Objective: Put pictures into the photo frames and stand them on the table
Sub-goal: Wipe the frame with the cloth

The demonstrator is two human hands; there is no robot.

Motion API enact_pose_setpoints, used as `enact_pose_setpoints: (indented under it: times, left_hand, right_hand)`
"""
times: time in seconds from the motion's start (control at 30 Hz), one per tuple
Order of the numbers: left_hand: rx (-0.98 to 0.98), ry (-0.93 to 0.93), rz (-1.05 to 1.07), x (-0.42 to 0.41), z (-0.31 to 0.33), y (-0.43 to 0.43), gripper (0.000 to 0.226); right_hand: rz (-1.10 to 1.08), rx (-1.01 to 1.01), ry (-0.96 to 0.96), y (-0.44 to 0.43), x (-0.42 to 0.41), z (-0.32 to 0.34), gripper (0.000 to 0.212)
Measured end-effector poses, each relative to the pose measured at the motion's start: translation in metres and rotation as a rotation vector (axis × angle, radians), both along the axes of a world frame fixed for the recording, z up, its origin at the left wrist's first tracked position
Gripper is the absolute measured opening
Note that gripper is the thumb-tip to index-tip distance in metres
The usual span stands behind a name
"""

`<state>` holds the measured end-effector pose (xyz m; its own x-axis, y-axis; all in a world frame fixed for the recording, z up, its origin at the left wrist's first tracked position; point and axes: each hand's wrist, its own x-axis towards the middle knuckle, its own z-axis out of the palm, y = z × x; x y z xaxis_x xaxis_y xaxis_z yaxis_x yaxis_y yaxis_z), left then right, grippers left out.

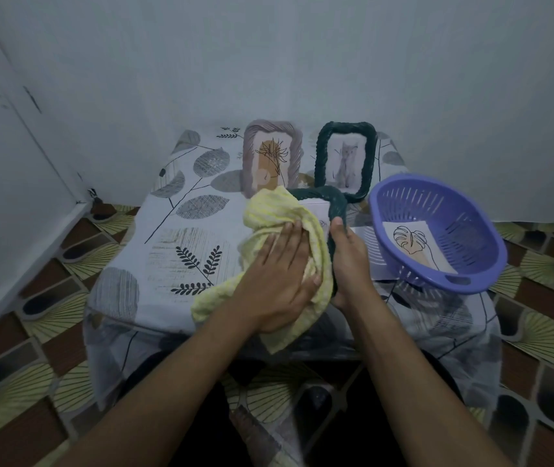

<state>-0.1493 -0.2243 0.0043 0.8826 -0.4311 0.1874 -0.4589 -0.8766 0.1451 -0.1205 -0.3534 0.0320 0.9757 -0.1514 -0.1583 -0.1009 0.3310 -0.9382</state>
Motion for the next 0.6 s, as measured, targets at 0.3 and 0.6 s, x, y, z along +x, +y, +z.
enact_pose_setpoints:
  times: [0.3,0.6]
  left_hand:
    - [-0.162,-0.020,0.330,0.042,0.022,0.028,0.072]
    - [-0.080,0.014,-0.068,0.009,-0.014,0.022,0.063]
  right_hand:
    - [0.146,-0.008,-0.063,0.017,-0.023,-0.009,0.027]
    - [0.071,-0.044,-0.041,-0.005,-0.005,-0.001,0.034]
